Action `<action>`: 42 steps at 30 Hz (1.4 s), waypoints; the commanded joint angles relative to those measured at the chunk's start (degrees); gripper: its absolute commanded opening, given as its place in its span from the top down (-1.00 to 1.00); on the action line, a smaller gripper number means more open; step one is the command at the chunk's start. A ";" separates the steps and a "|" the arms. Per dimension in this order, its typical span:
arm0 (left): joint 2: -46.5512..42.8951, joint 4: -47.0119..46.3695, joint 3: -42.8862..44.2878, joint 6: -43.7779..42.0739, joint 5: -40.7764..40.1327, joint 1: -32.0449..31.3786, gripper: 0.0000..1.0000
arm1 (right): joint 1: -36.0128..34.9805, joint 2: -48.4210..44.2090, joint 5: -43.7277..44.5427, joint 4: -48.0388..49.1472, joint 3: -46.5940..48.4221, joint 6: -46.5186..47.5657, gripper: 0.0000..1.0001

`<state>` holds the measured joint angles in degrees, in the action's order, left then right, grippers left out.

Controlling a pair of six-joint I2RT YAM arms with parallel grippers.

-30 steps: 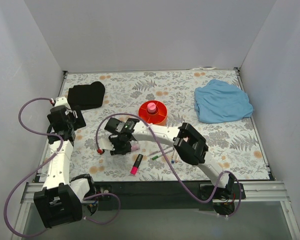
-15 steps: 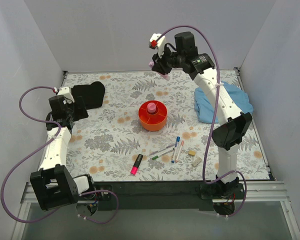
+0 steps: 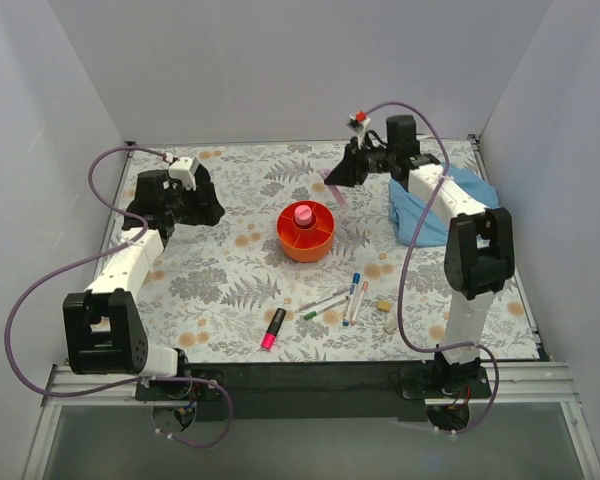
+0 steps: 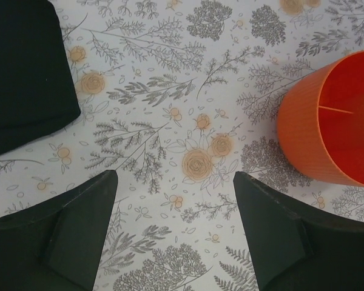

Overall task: Sort the stationery into containers
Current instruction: Place the pen in the storage box.

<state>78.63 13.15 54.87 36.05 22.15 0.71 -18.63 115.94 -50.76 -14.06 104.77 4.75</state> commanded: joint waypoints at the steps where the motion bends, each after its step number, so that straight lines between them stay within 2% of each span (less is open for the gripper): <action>1: 2.05 -4.44 3.40 -1.15 3.86 0.52 -0.54 | 2.90 -13.72 -11.37 34.80 -19.68 -6.86 0.97; 5: 5.56 -4.45 5.77 -1.86 2.63 0.52 -0.52 | 2.73 -16.00 -15.16 37.61 -24.34 -7.48 0.97; 12: 7.50 -3.83 6.39 -4.32 0.53 -2.11 -0.51 | 2.38 -20.13 -15.86 51.13 -31.98 -11.42 0.97; 16: 8.12 -3.65 5.95 -5.38 -1.32 -2.29 -0.51 | 1.32 -19.97 -15.16 68.61 -41.73 -17.22 0.97; 17: 8.29 -3.22 6.04 -5.73 -1.50 -2.21 -0.52 | 1.23 -18.14 -14.63 76.04 -42.28 -19.24 0.97; 19: 8.91 -2.51 6.56 -6.35 -1.67 -2.29 -0.51 | 1.32 -15.93 -14.63 81.54 -42.19 -24.51 0.97; 22: 9.96 -1.64 7.44 -6.35 -2.72 -2.55 -0.51 | 1.14 -10.76 -12.96 95.04 -41.23 -31.28 0.97; 24: 10.05 -1.28 7.44 -7.31 -3.43 -3.34 -0.51 | 1.23 -7.94 -12.69 99.82 -39.48 -35.68 0.97; 42: 10.93 -1.02 6.39 -9.69 -8.00 -4.84 -0.53 | 0.79 3.32 -13.92 109.15 -37.71 -39.82 0.97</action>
<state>89.71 12.01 60.49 27.44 15.33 -3.92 -17.43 117.86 -64.64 73.91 64.99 -34.15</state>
